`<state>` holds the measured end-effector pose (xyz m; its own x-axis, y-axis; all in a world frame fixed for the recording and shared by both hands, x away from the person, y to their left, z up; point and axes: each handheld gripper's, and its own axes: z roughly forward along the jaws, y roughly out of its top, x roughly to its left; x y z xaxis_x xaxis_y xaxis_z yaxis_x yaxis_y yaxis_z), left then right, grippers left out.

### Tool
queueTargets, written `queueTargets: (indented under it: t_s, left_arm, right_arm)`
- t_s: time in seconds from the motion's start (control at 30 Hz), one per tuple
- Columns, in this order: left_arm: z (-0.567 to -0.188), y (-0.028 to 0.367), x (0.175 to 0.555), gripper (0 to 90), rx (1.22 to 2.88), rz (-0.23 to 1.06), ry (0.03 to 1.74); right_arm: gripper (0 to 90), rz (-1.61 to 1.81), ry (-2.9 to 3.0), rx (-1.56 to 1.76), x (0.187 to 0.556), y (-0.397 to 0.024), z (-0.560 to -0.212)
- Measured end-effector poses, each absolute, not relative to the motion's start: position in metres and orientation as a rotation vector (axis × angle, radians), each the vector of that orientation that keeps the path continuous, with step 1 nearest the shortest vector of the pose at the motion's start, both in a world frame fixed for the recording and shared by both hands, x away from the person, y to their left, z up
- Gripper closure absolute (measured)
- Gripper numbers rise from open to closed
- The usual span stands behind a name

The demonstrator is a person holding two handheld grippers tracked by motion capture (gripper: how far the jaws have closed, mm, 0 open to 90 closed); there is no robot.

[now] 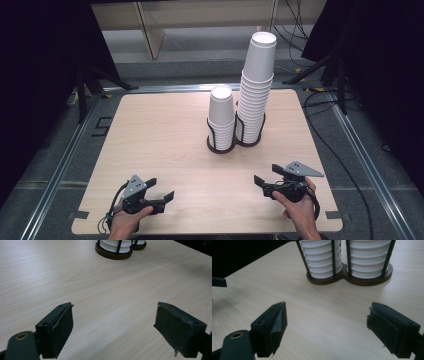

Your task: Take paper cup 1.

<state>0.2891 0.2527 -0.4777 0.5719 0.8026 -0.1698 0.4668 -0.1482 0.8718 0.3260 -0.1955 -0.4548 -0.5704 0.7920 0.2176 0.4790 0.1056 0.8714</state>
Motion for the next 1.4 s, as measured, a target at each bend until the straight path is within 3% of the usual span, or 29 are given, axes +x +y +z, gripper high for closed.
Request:
queueTargets:
  t_s: [0.8, 1.4]
  left_arm:
    - [-0.478, 0.253, 0.290, 14.4, 1.782, 0.420, 1.043]
    - [-0.477, 0.254, 0.289, 14.4, 1.805, 0.429, 1.053]
  right_arm:
    - [16.0, 1.485, 2.075, 1.218, 0.327, -0.191, -0.452]
    - [15.5, 1.540, 2.045, 1.122, 0.343, -0.174, -0.428]
